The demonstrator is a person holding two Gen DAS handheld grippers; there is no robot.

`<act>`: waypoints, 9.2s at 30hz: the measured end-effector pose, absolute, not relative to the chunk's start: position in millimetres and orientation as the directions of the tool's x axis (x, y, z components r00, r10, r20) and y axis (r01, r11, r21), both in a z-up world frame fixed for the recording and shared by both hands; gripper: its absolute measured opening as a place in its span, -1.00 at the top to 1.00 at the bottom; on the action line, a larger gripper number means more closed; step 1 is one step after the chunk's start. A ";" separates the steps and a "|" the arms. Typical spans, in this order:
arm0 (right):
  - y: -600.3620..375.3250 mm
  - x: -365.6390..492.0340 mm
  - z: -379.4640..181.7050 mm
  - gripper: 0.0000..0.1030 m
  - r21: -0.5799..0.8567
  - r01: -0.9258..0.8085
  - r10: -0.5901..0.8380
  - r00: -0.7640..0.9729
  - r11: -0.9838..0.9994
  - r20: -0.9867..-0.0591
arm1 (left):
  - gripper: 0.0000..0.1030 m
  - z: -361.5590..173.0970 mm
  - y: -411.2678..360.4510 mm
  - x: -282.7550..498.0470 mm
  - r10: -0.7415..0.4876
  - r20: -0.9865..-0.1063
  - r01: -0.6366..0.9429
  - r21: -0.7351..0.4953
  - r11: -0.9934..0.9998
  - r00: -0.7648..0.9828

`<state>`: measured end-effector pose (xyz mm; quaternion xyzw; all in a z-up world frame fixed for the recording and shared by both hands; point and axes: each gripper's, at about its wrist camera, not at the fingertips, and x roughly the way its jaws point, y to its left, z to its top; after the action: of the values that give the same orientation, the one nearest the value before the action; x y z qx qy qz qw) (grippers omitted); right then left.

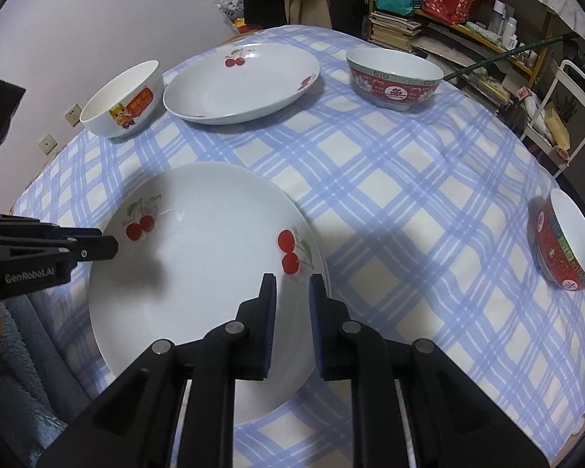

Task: Organize plates and bowls
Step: 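Lower the plate onto the stack and open both tools, then withdraw both tools up from the stacked plates, then close the left tool on a third cherry plate rim while the right tool grips its opposite rim, then lift the cherry plate with both tools and carry it over the plate stack, then lower the plate onto the stack and open both tools, then move both open tools toward a plain white bowl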

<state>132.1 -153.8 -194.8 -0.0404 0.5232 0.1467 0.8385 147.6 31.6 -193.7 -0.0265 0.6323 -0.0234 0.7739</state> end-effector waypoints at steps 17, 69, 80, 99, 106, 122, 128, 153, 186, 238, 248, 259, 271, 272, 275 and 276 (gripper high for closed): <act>-152.0 174.7 -152.0 0.12 0.114 -0.356 0.302 0.534 0.928 -0.790 | 0.38 -157.4 51.6 200.7 -0.019 -0.942 -0.106 -0.058 0.993 0.336; -85.5 413.3 -197.4 0.26 0.142 -0.457 0.293 0.279 0.878 -0.915 | -0.19 -213.7 72.8 288.0 -0.088 -0.918 -0.319 -0.223 0.921 0.388; -86.8 418.3 -212.8 0.67 0.100 -0.487 0.237 0.228 0.867 -0.944 | 0.45 -219.4 64.4 302.1 -0.204 -0.908 -0.213 -0.295 0.931 0.366; -132.5 371.0 -186.2 0.81 0.192 -0.407 0.308 0.240 0.893 -0.921 | 0.46 -209.1 65.0 298.2 -0.261 -0.905 -0.128 -0.318 0.939 0.337; -152.2 340.5 -172.6 0.80 0.194 -0.379 0.310 0.273 0.905 -0.911 | 0.46 -189.9 53.4 284.5 -0.263 -0.901 -0.048 -0.297 0.954 0.344; -181.9 266.4 -132.4 0.80 0.218 -0.306 0.322 0.347 0.927 -0.881 | 0.46 -137.5 36.7 221.4 -0.262 -0.898 0.062 -0.257 0.964 0.354; -189.9 229.9 -126.1 0.80 0.247 -0.268 0.335 0.364 0.931 -0.869 | 0.47 -122.4 32.2 188.0 -0.243 -0.901 0.096 -0.223 0.970 0.360; -189.3 133.8 -172.9 0.78 0.296 -0.187 0.342 0.309 0.937 -0.887 | 0.46 -158.4 27.3 112.6 -0.181 -0.951 0.085 -0.165 0.983 0.251; -172.9 125.1 -195.7 0.80 0.199 -0.203 0.259 0.331 0.959 -0.908 | 0.49 -194.5 30.4 115.8 -0.154 -0.981 0.017 -0.153 0.988 0.116; -96.1 204.0 -92.2 -0.96 0.194 -0.344 0.369 0.573 0.919 -0.732 | -0.70 -101.5 122.3 176.2 0.197 -0.864 -0.162 0.135 0.977 0.464; -41.5 244.1 -87.8 -0.97 0.128 -0.398 0.366 0.609 0.908 -0.704 | -0.70 -97.3 173.4 220.0 0.214 -0.872 -0.248 0.111 0.962 0.440; -23.6 286.6 -90.8 -0.97 0.158 -0.362 0.360 0.606 0.919 -0.709 | -0.70 -114.4 237.8 246.1 0.158 -0.903 -0.358 0.005 0.934 0.400; -4.5 313.8 -131.3 -0.97 0.206 -0.333 0.365 0.538 0.920 -0.760 | -0.70 -151.2 255.1 266.0 0.111 -0.928 -0.381 -0.035 0.924 0.355; -2.8 314.9 -135.4 -0.97 0.215 -0.331 0.370 0.530 0.919 -0.763 | -0.70 -156.3 256.6 268.0 0.093 -0.933 -0.387 -0.053 0.920 0.348; 4.8 319.8 -149.6 -0.97 0.243 -0.330 0.387 0.498 0.912 -0.776 | -0.70 -169.3 256.9 274.2 0.091 -0.942 -0.396 -0.047 0.917 0.322; 7.8 321.0 -153.8 -0.97 0.249 -0.329 0.389 0.489 0.911 -0.781 | -0.70 -173.6 256.0 276.2 0.100 -0.945 -0.392 -0.033 0.919 0.312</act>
<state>321.0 7.8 -153.8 0.0328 0.4608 0.2084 0.8621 276.2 256.0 -173.6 -0.1292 0.5658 0.1537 0.7997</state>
